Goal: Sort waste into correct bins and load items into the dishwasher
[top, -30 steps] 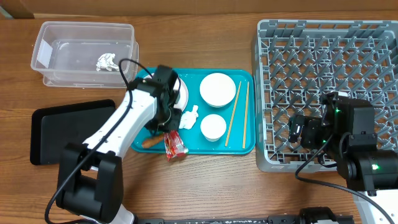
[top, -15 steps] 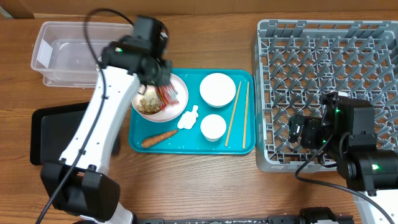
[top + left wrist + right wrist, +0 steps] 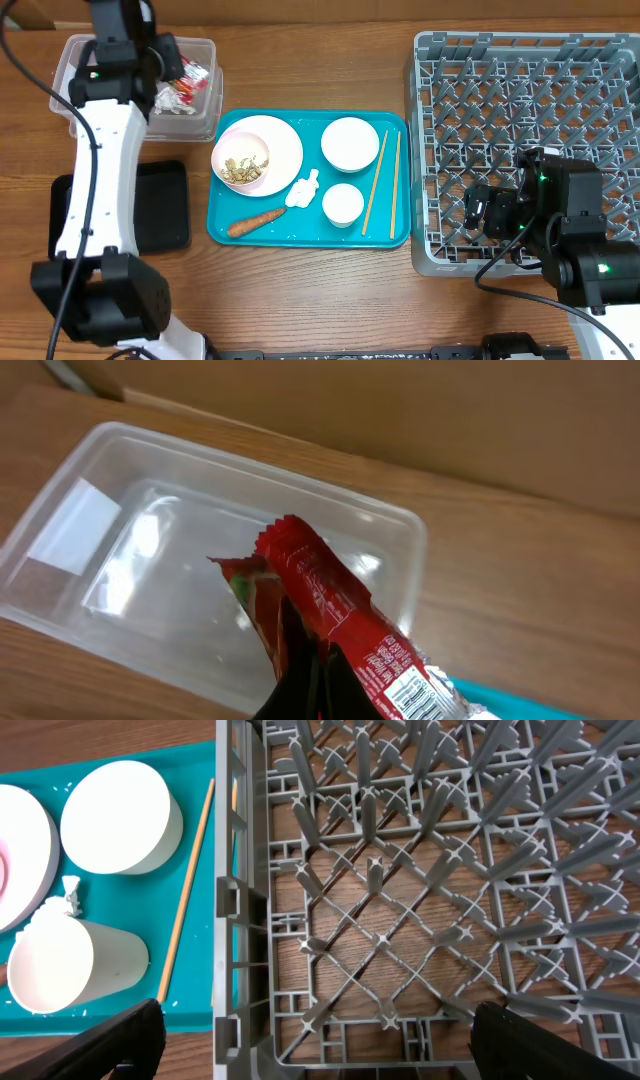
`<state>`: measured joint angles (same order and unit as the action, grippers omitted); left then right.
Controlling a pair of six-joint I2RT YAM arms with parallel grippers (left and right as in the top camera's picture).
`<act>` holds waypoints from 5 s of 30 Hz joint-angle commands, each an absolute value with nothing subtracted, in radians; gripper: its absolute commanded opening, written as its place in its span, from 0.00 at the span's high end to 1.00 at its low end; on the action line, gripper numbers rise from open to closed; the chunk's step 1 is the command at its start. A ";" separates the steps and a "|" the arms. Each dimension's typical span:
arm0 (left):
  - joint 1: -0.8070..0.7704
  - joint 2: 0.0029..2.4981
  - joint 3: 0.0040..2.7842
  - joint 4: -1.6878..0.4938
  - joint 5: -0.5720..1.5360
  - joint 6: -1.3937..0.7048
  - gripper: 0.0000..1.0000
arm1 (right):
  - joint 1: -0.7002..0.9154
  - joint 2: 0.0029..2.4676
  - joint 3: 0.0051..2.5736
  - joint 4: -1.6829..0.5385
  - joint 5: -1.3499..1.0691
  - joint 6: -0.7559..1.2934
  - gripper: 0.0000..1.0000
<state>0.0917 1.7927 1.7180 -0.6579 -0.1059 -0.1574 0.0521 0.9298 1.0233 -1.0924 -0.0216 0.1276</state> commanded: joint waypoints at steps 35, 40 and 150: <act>-0.392 1.909 1.736 -1.328 0.304 -0.157 0.57 | 0.050 0.927 1.051 -1.083 -0.016 0.128 0.00; -0.466 1.998 1.736 -1.328 0.304 -0.158 0.58 | 0.050 0.927 1.051 -1.092 -0.016 0.128 0.00; -0.130 1.809 1.831 -1.371 0.245 -0.276 0.53 | -0.130 1.283 1.335 -1.028 -0.227 0.044 0.64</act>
